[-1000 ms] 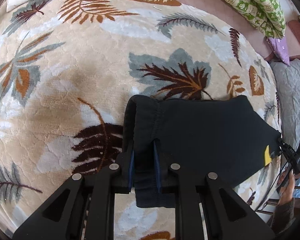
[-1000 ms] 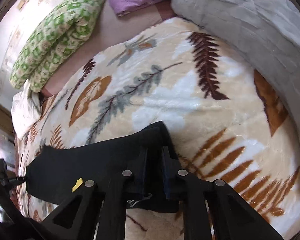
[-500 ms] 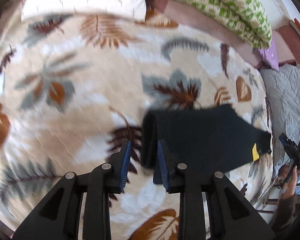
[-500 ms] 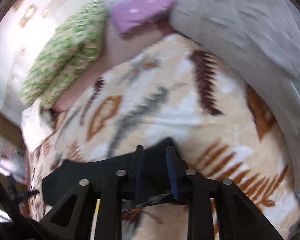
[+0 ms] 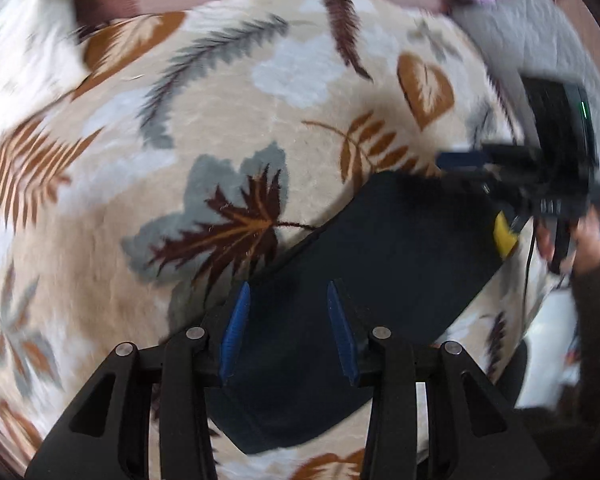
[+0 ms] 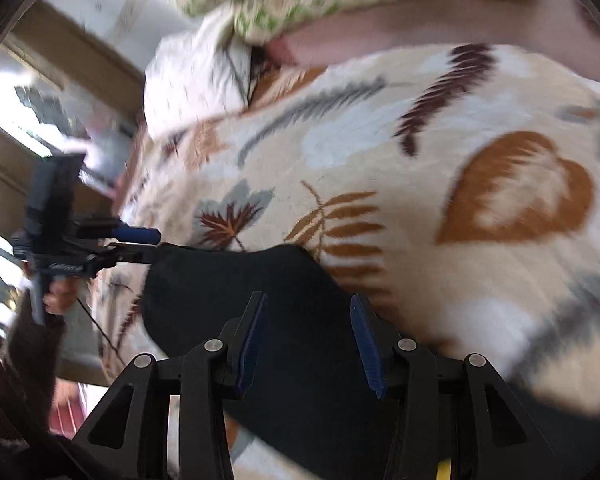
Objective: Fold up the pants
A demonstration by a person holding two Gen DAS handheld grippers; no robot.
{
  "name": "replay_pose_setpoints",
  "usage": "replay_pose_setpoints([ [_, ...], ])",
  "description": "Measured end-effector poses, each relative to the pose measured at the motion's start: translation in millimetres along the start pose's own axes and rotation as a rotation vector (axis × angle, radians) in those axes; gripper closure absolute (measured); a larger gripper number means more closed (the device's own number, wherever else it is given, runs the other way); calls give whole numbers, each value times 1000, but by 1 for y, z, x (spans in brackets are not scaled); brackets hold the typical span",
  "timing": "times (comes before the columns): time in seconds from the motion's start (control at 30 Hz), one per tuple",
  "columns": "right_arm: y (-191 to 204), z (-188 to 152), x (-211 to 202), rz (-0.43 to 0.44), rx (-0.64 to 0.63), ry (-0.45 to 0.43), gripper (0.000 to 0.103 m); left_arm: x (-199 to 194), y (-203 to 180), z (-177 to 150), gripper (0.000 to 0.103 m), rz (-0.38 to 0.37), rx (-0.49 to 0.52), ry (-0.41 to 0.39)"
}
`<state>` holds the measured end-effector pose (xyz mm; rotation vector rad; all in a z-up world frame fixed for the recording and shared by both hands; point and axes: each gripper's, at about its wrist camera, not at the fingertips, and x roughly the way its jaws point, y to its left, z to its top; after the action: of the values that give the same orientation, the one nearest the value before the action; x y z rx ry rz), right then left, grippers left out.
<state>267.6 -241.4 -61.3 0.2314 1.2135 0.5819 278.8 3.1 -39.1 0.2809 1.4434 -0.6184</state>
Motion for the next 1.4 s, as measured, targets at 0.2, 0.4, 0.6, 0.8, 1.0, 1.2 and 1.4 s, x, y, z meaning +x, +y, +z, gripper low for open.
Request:
replay_pose_setpoints([
  [0.2,-7,24,47,99,-43,99,56,14,-2,14,65,-29,90,32],
  [0.4,13,22,72,127,-190,156,63,19,-2,24,65,-63,124,45],
  [0.6,22,12,49,151,-275,84,89,24,-25,30,65,-92,252,55],
  [0.8,30,10,33,146,-323,60,89,38,-48,29,65,-109,400,116],
  [1.0,39,9,25,158,-375,61,89,54,-51,27,65,-111,434,154],
  [1.2,41,8,24,155,-392,67,89,39,-46,17,65,-121,419,63],
  [1.4,34,10,37,125,-372,85,89,21,-34,26,65,-96,395,47],
])
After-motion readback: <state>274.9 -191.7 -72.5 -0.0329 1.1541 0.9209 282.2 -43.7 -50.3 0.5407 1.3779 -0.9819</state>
